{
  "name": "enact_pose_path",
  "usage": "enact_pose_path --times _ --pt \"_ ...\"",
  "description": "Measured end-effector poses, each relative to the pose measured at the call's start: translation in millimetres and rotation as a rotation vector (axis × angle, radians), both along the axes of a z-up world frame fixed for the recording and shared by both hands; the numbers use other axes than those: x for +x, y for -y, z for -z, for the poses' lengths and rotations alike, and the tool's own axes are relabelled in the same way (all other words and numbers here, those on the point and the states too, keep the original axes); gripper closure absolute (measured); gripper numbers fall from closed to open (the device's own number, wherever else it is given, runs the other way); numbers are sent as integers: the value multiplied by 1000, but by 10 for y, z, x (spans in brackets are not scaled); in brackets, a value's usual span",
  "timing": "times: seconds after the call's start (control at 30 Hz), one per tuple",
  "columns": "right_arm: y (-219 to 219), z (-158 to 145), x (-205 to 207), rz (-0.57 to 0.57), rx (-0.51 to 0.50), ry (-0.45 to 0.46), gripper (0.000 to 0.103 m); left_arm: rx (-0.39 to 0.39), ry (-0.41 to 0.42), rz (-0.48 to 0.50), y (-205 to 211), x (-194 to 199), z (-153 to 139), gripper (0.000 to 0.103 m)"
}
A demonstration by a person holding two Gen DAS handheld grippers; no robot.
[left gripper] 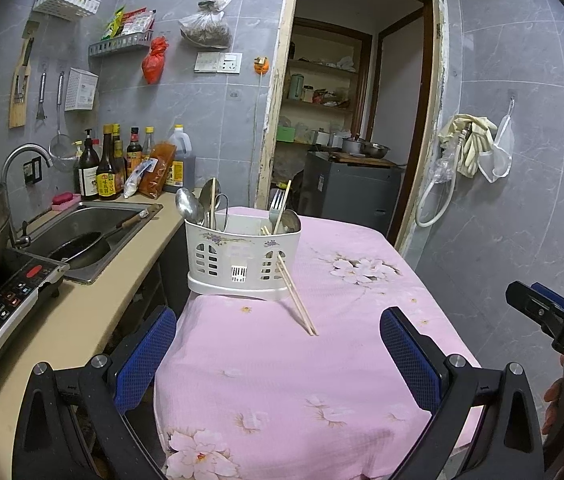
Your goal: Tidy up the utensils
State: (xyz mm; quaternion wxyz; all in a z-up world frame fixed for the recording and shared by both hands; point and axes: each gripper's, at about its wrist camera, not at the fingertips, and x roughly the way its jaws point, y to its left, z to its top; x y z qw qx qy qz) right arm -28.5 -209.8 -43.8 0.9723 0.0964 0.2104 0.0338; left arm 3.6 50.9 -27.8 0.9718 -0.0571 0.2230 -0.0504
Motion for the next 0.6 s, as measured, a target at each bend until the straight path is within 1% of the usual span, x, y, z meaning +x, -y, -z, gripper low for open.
enact_pose_path --times 0.6 --pt "1 -11 1 0 1 -1 2 1 -1 -4 -42 -1 12 0"
